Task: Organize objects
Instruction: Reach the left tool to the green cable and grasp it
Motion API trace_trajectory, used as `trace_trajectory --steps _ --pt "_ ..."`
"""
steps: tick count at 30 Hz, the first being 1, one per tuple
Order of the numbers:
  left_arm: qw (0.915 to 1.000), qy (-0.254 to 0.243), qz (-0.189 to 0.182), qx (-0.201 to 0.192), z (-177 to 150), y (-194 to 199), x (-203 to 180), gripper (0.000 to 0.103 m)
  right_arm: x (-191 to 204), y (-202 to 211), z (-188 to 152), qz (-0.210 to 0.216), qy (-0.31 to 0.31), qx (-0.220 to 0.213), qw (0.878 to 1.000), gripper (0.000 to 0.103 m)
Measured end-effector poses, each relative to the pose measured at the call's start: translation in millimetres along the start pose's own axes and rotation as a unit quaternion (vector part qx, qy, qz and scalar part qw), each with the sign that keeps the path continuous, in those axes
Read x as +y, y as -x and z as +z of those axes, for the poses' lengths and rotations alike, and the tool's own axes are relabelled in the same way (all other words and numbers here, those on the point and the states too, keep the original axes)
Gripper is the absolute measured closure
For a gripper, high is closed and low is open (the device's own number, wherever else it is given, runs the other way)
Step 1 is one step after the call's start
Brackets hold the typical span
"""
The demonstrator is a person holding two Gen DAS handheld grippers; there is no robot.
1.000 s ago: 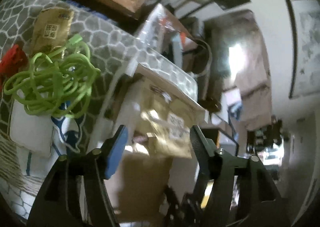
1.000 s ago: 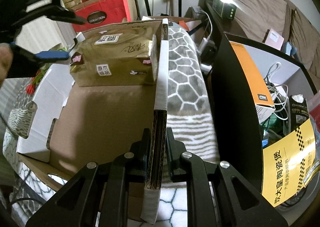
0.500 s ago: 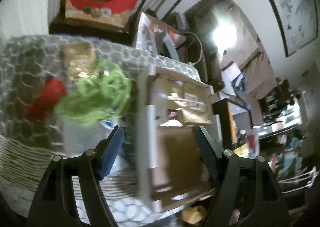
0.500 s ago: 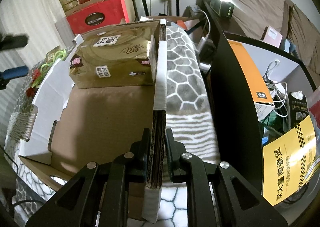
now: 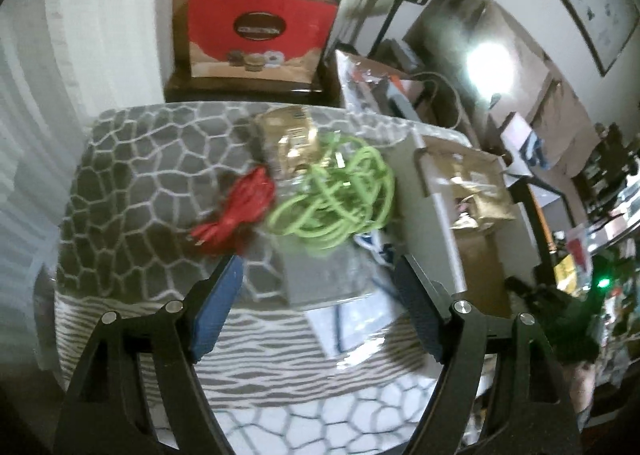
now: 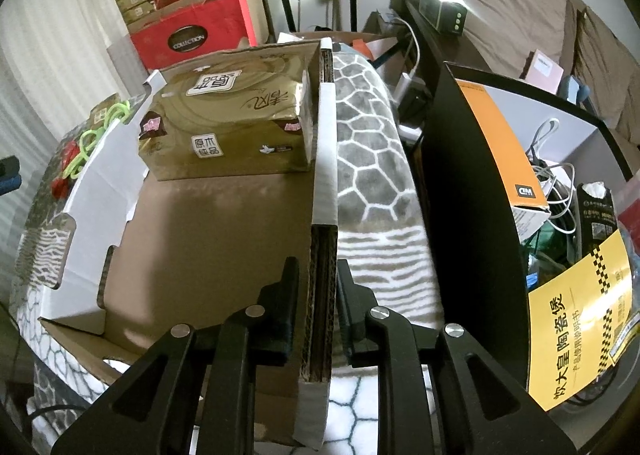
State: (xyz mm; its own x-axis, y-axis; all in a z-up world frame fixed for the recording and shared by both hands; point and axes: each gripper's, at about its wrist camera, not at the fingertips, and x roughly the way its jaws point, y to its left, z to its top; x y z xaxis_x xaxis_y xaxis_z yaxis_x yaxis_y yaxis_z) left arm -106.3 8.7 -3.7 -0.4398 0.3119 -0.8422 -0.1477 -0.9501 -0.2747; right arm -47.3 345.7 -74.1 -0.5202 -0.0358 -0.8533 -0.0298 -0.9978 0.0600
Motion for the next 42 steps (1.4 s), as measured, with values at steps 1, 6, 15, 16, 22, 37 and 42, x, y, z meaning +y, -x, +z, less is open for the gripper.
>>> trace_trajectory --steps 1,6,15,16,22,37,42 --pt "1.0000 -0.001 0.007 -0.001 -0.3 -2.2 4.8 0.027 0.0 0.1 -0.9 0.000 0.000 0.000 1.000 0.084" --pt "0.9997 0.012 0.020 0.006 0.1 -14.9 26.1 0.027 -0.2 0.2 -0.2 -0.001 0.000 0.000 1.000 0.084" --pt "0.9998 -0.018 0.006 0.003 16.1 -31.5 17.3 0.027 2.9 0.6 -2.1 -0.006 0.004 0.003 1.000 0.082" --pt "0.9995 -0.029 0.005 0.008 19.5 -37.1 9.4 0.027 3.0 0.9 -2.8 -0.006 0.004 0.003 1.000 0.082" --pt "0.9956 -0.081 0.028 0.036 36.6 -72.6 -29.3 0.027 4.2 0.2 -1.8 -0.006 0.005 0.006 1.000 0.081" --pt "0.9948 -0.069 0.049 0.057 45.3 -115.2 -43.6 0.049 5.7 -0.1 1.6 -0.004 0.005 0.008 1.000 0.080" --pt "0.9956 -0.068 0.043 0.049 46.0 -111.4 -42.7 0.067 5.8 0.0 1.9 -0.004 0.004 0.008 1.000 0.080"
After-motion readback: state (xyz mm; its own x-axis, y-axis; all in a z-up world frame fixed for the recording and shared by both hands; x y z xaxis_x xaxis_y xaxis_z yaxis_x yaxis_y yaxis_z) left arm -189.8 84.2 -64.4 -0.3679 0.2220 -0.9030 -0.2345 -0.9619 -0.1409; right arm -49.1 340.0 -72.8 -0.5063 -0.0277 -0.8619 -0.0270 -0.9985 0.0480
